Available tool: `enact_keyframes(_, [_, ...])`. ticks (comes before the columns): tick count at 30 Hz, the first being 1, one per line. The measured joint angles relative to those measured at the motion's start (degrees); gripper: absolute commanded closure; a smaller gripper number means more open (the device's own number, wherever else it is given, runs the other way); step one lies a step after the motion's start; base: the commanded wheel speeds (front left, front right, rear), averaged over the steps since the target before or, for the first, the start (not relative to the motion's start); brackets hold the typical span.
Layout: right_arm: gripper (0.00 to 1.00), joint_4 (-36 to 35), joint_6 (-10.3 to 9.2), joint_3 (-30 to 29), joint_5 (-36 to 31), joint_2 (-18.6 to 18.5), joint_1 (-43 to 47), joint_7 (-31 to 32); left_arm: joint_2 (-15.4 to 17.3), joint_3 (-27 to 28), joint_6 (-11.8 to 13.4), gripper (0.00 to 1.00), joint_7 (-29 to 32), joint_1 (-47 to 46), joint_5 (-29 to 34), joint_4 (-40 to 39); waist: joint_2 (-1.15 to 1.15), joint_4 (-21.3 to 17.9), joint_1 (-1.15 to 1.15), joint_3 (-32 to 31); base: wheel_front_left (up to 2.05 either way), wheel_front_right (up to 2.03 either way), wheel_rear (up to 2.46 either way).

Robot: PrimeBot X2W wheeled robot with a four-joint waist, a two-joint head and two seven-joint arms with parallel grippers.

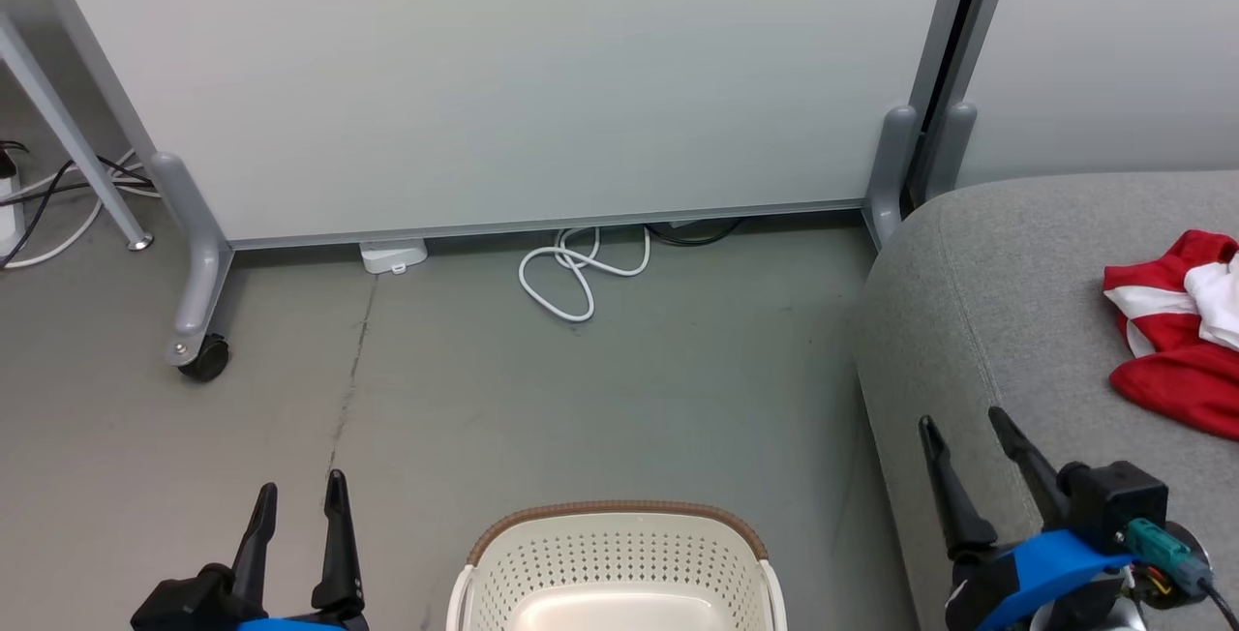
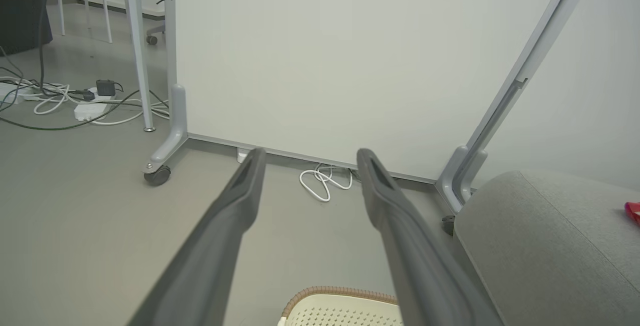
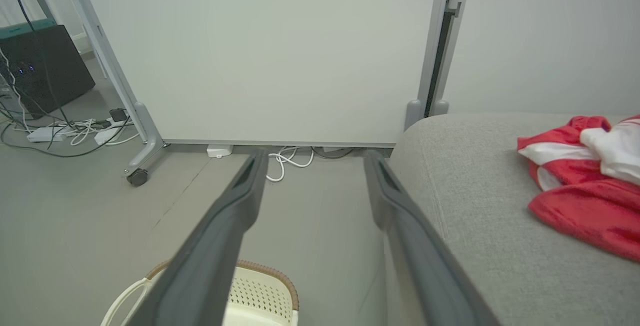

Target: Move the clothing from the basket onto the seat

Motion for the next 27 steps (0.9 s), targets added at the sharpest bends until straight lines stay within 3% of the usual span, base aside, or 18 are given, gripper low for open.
enact_keyframes(27, [0.0,-1.0,0.0,0.09,0.11,1.78,3.01,0.03,-1.24,1.34,-1.89,0.0,0.01,0.14,1.51,1.97,0.0,-1.17,0.0,-0.43,0.0,0.0,0.0])
